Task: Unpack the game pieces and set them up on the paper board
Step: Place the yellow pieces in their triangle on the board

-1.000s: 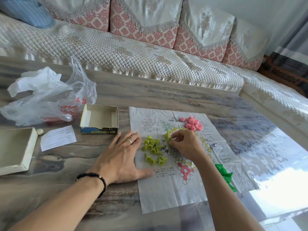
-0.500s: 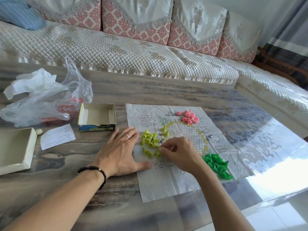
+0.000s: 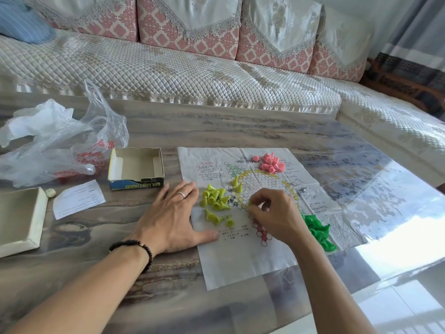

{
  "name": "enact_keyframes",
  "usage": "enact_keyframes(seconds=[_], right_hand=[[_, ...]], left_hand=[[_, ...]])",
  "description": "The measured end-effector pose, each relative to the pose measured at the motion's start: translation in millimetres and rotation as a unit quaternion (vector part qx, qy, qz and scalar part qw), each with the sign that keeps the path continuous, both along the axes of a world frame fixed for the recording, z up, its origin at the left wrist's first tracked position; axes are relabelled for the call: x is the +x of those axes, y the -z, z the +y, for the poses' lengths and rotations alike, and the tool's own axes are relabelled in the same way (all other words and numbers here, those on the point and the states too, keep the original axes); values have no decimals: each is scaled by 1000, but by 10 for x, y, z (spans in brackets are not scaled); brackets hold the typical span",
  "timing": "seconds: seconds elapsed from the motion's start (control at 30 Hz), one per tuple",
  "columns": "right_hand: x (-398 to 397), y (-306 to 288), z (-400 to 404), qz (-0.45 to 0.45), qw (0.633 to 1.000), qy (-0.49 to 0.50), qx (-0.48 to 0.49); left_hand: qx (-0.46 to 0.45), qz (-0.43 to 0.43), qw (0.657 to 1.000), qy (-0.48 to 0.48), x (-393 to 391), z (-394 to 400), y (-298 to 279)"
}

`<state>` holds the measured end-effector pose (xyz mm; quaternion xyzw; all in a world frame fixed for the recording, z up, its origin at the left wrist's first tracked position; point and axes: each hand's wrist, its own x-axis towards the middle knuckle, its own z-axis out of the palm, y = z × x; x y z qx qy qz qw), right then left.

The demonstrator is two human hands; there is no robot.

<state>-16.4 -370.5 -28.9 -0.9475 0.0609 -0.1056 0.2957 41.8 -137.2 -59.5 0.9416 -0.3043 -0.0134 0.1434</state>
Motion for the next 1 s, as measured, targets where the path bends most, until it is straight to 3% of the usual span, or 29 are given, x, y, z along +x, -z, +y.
enact_keyframes(seconds=[0.13, 0.67, 0.83, 1.0], right_hand=[[153, 28, 10, -49, 997, 39, 33], [289, 153, 50, -19, 997, 70, 5], [108, 105, 75, -82, 987, 102, 95], [-92, 60, 251, -19, 997, 40, 58]], left_hand=[[-2, -1, 1000, -1, -1, 0, 4], [-6, -5, 1000, -1, -6, 2, 1], [-1, -3, 1000, 0, -6, 4, -3], [-2, -2, 1000, 1, -4, -1, -9]])
